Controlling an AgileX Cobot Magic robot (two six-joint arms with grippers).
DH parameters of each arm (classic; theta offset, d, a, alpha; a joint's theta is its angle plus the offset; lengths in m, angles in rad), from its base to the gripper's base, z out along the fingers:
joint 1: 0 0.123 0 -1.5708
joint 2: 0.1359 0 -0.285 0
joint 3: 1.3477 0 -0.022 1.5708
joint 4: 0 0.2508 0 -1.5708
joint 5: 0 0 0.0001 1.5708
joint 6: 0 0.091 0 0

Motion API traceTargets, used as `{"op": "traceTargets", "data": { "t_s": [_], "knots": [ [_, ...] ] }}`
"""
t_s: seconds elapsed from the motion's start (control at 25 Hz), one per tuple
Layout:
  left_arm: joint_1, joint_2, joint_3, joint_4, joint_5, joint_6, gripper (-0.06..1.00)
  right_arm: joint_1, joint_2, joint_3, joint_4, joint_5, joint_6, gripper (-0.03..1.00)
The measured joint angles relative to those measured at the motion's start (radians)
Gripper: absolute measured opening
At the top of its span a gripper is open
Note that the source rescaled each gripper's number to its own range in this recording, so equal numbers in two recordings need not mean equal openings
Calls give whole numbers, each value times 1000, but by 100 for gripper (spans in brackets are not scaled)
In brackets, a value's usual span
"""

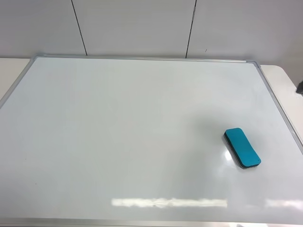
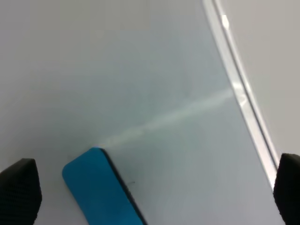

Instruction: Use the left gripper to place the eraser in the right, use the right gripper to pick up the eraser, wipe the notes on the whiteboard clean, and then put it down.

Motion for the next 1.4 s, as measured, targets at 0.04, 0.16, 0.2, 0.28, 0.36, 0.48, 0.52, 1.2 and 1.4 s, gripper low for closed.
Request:
{"op": "traceTargets", "data": {
  "t_s": [0.04, 0.16, 0.2, 0.28, 0.36, 0.48, 0.52, 1.2, 1.4],
  "knots": [
    [0, 0, 0, 0, 0, 0, 100, -29, -66, 0, 0, 46, -25, 100],
    [0, 0, 0, 0, 0, 0, 100, -67, -195, 0, 0, 113, -56, 100],
    [0, 0, 0, 0, 0, 0, 100, -74, -248, 0, 0, 146, -67, 100],
    [0, 0, 0, 0, 0, 0, 100, -79, -366, 0, 0, 195, -88, 100],
    [0, 0, 0, 0, 0, 0, 100, -79, -507, 0, 0, 254, -138, 100],
    [0, 0, 0, 0, 0, 0, 100, -79, -624, 0, 0, 289, -195, 100],
    [0, 0, 0, 0, 0, 0, 100, -79, -660, 0, 0, 292, -215, 100],
    [0, 0, 0, 0, -2, 0, 100, -79, -799, 154, 38, 296, -307, 100],
    [0, 0, 0, 0, -2, 0, 100, -79, -799, 154, 38, 295, -307, 100]
  ]
}}
